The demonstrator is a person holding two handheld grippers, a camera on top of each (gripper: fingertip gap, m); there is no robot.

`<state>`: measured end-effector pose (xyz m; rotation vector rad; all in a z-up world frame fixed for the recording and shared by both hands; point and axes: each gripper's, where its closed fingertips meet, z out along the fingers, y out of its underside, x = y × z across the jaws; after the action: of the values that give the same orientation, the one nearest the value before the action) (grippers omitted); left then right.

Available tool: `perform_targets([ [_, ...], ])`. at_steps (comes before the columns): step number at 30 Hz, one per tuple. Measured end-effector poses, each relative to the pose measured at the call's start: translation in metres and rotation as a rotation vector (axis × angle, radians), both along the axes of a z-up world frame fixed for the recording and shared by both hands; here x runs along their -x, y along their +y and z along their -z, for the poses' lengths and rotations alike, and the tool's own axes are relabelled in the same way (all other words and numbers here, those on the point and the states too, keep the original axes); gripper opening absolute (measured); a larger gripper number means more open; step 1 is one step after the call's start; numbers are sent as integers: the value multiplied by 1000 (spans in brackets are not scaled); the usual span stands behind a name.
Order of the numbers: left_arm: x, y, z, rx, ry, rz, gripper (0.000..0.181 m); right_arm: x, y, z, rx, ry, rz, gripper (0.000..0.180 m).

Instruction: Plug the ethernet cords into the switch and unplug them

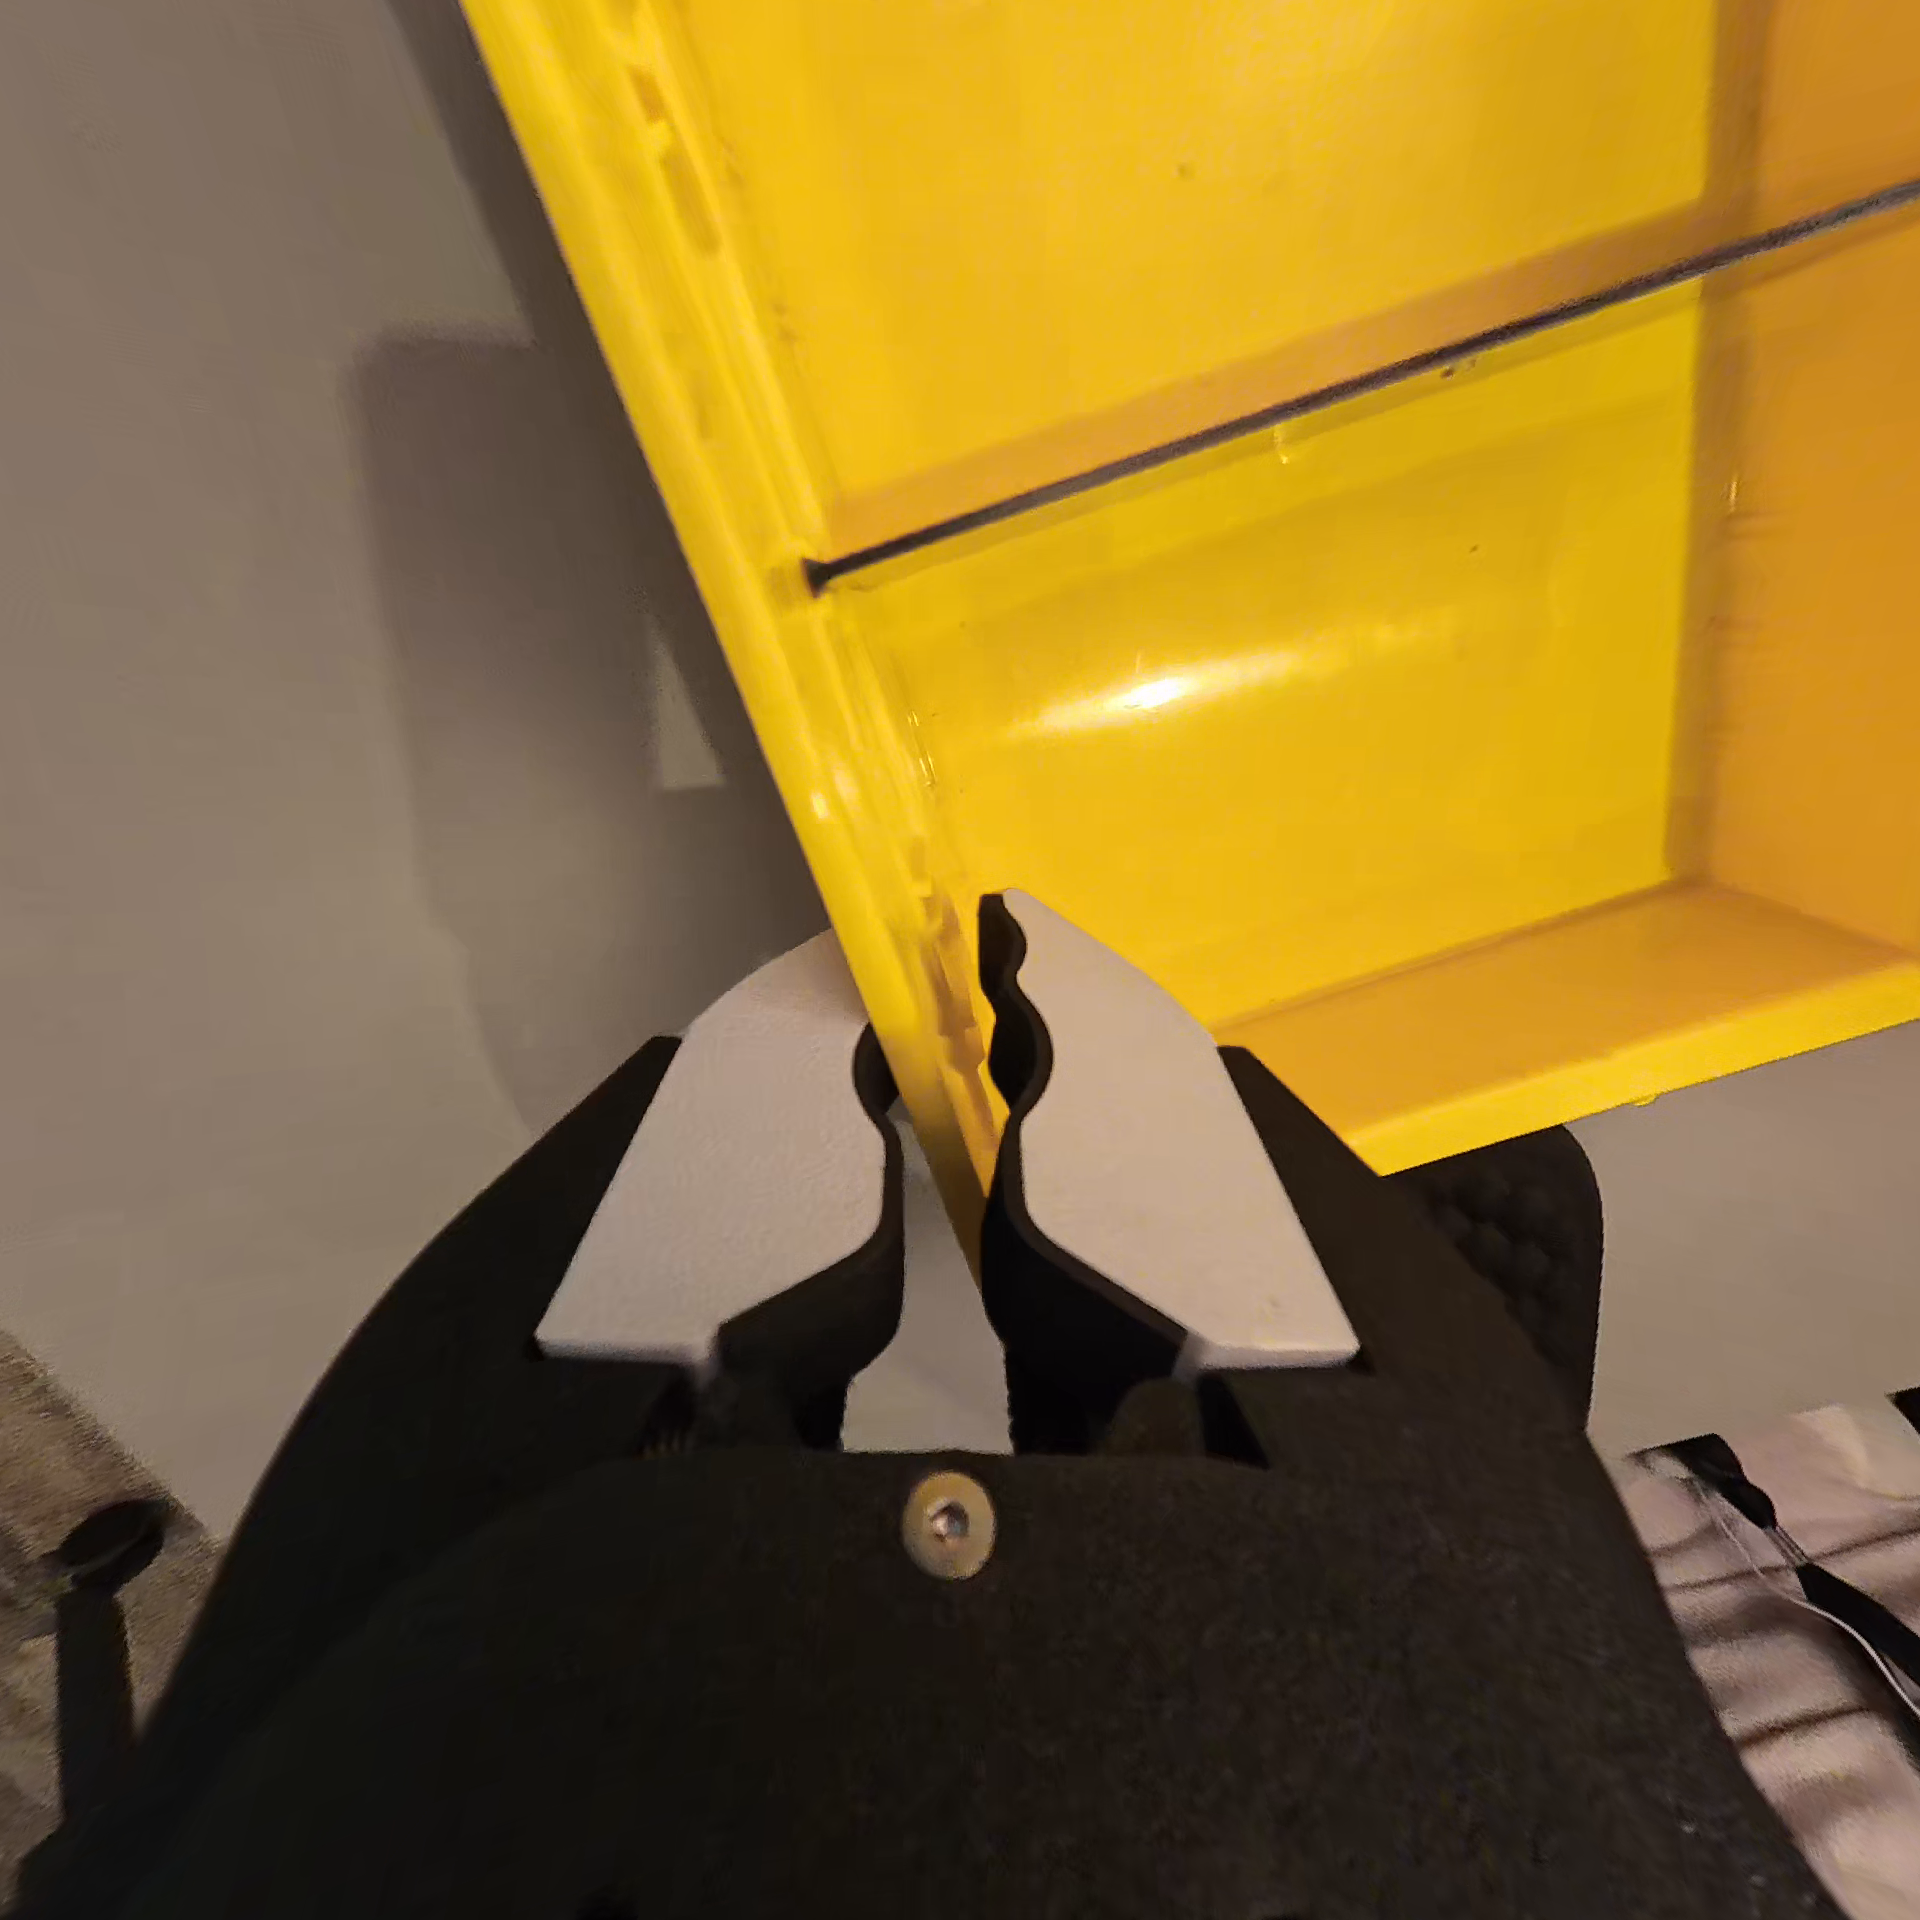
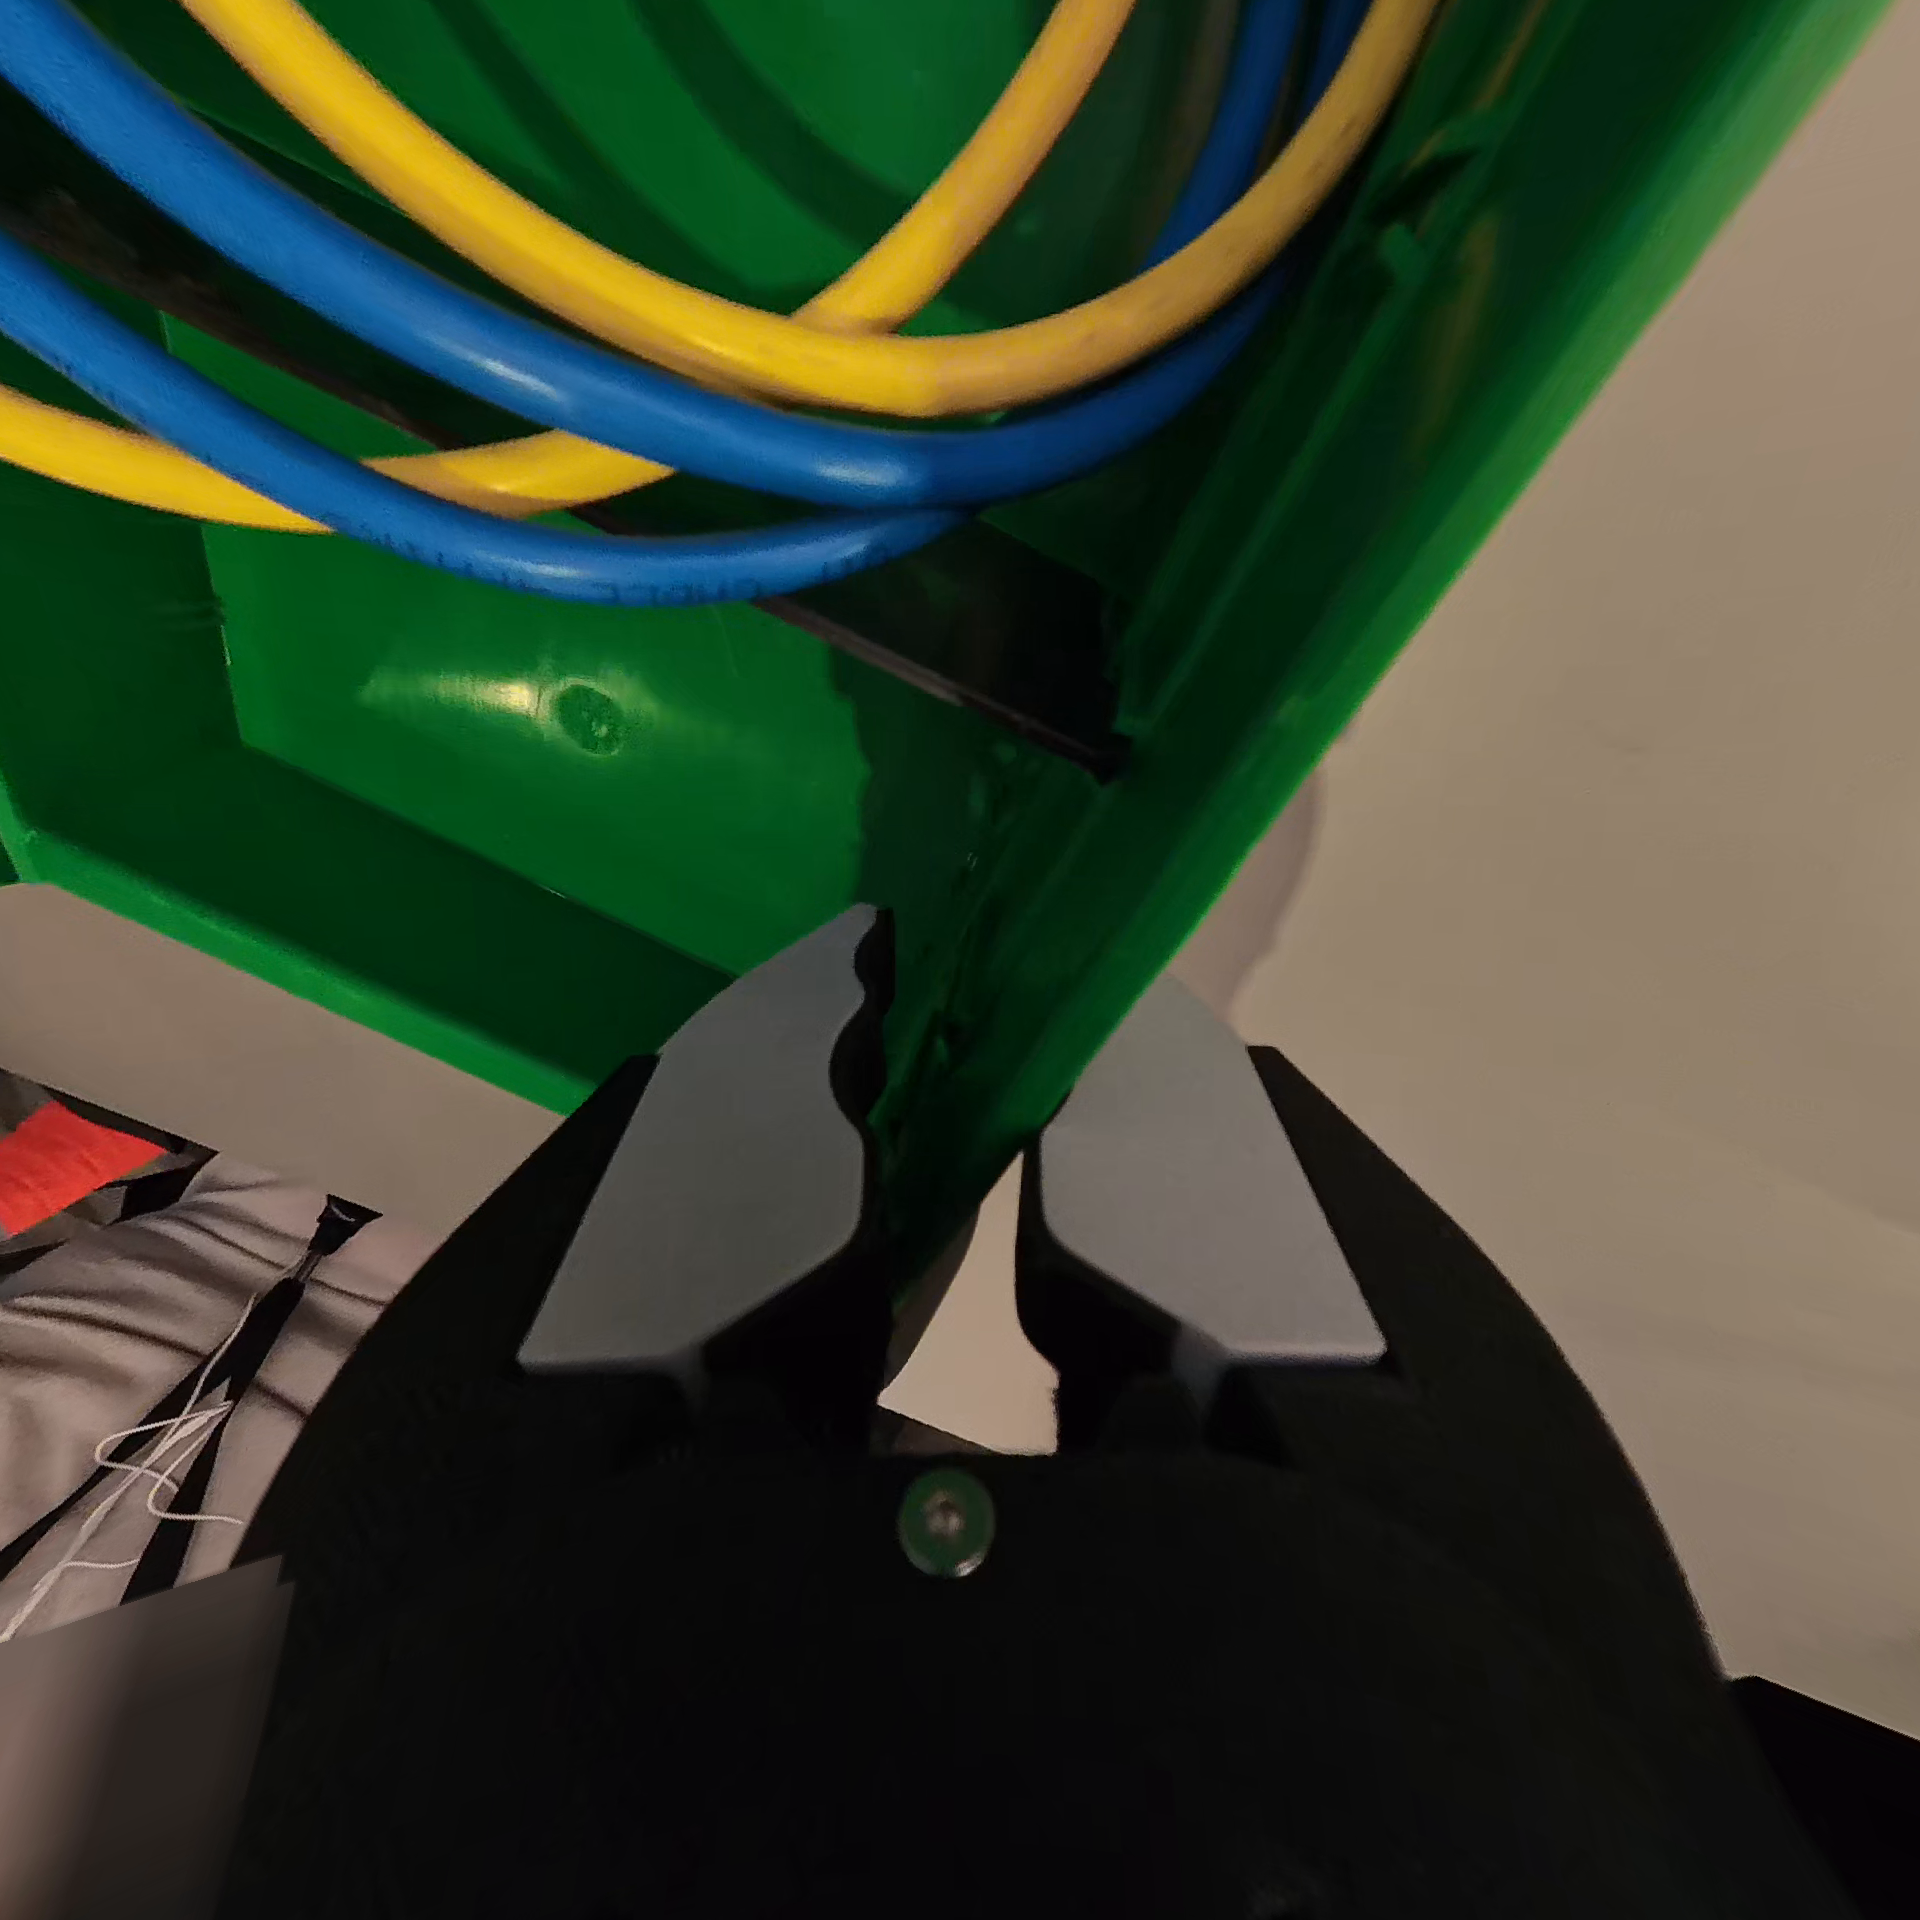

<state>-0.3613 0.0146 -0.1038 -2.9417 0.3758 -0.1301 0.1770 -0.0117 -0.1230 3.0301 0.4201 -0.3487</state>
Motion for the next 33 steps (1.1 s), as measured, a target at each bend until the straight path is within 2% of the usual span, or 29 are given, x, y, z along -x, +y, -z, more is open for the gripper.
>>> perform_targets([
  [9, -15, 4, 1, 8, 6, 55, 13, 9, 7, 0, -21, 9, -58, 23],
  [14, -20, 8, -5, -42, -82, 60, 19, 12, 7, -6, -29, 62, -21, 27],
  [18, -10, 17, -37, -185, -152, -44, 19, 7, 17, -32, -167, 80, 40, 26],
  [22, -9, 24, -86, -397, -136, -73, 33, 9, 26, -88, -403, 56, 102, 27],
  [25, -24, 32, -127, -596, -129, -7, 36, 54, 34, -149, -686, 149, 21, 28],
  [29, -52, 40, -180, -875, -157, 88, 41, 160, 29, -222, -1128, 365, -231, 42],
  [31, -62, 41, -207, -1015, -163, 95, 50, 222, 13, -221, -1241, 514, -389, 49],
  [33, -72, 37, -228, -1130, -162, 107, 59, 270, 9, -184, -1097, 530, -482, 50],
])
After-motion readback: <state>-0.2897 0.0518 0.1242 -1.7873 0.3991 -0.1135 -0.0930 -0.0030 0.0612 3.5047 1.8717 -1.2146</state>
